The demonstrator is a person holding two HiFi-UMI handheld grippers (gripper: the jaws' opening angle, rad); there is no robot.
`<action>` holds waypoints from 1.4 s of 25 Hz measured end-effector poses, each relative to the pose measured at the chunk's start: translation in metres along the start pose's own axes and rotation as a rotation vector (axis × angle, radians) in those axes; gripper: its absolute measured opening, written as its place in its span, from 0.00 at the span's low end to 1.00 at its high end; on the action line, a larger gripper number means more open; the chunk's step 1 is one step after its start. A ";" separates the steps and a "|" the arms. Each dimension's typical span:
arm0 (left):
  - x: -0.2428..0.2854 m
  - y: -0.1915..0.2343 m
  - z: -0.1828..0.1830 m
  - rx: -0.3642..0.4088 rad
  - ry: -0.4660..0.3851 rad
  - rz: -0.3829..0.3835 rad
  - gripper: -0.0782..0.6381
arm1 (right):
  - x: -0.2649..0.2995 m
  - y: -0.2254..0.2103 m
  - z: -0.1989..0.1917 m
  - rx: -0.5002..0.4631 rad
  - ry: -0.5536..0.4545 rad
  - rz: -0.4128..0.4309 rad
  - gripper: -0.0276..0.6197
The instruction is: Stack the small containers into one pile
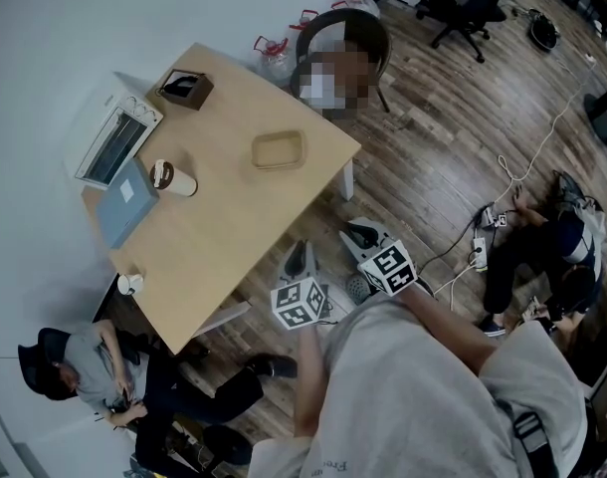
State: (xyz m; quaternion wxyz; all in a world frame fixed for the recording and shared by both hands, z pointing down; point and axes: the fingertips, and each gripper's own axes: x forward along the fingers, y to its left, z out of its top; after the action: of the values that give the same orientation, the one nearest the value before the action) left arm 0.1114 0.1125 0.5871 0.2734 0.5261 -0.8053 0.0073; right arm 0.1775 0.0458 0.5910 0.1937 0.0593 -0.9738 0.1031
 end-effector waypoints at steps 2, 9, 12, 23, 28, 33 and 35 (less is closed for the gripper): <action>-0.002 0.001 0.000 -0.005 -0.010 0.008 0.16 | -0.001 0.000 0.000 0.004 -0.004 -0.003 0.11; -0.008 0.004 0.004 -0.033 -0.035 0.022 0.12 | -0.008 0.000 0.001 0.011 -0.023 -0.013 0.05; -0.008 -0.001 0.003 -0.019 -0.034 0.009 0.12 | -0.011 -0.001 0.002 0.018 -0.031 -0.021 0.04; -0.009 -0.013 0.001 0.032 -0.028 -0.020 0.12 | -0.015 0.001 0.001 0.022 -0.038 -0.019 0.04; -0.010 -0.015 -0.002 0.036 -0.020 -0.025 0.12 | -0.016 0.001 -0.003 0.032 -0.034 -0.013 0.04; -0.008 -0.020 -0.004 0.060 -0.008 -0.049 0.12 | -0.014 0.001 -0.008 0.039 -0.024 0.001 0.04; -0.007 -0.020 -0.004 0.062 -0.010 -0.054 0.12 | -0.013 0.000 -0.007 0.039 -0.027 0.002 0.04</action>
State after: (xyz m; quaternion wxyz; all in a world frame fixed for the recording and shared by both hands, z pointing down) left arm 0.1321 0.1100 0.5815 0.2530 0.5557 -0.7917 0.0221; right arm 0.1922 0.0481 0.5927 0.1793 0.0636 -0.9742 0.1213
